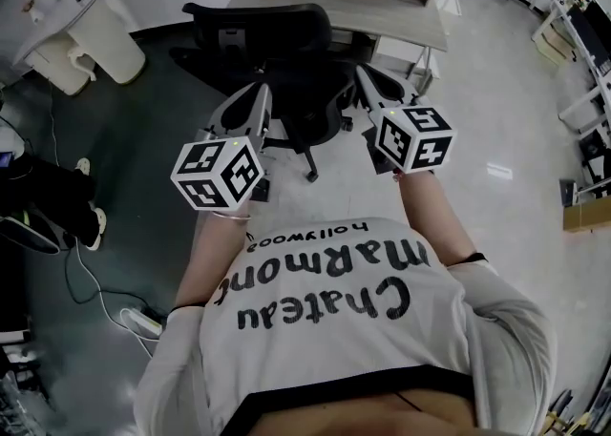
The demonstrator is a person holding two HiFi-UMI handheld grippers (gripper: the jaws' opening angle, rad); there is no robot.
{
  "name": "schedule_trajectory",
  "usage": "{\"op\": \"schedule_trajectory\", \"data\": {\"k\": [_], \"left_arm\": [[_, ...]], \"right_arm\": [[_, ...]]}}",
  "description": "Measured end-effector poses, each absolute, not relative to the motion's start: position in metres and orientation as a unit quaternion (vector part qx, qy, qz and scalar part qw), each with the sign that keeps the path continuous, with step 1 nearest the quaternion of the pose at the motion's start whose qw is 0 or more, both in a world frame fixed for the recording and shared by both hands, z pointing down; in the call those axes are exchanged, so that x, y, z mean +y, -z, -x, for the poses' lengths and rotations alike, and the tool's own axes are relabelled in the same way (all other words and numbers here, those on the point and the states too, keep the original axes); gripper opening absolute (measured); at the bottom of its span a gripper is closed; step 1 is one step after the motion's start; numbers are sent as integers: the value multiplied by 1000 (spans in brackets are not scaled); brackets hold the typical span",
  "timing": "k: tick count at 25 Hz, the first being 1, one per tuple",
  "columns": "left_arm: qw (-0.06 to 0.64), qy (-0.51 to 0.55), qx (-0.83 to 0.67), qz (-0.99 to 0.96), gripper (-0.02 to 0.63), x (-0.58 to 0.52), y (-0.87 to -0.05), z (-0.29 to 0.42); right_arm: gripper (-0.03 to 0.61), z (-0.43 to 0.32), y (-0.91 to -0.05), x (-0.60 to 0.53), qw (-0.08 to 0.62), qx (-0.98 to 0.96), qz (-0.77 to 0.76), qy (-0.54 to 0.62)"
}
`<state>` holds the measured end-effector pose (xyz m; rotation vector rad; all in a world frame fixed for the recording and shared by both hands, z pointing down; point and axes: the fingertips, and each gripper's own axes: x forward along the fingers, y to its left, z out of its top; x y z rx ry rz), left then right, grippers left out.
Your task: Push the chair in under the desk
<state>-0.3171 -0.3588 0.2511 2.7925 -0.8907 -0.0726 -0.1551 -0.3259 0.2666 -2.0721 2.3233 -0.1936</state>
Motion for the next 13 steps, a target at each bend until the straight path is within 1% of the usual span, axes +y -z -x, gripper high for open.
{"op": "schedule_trajectory", "data": {"k": [13], "left_arm": [[116, 17, -315, -942, 21, -356, -263, 320]], "right_arm": [[11, 150, -282, -320, 4, 745, 662, 85]]}}
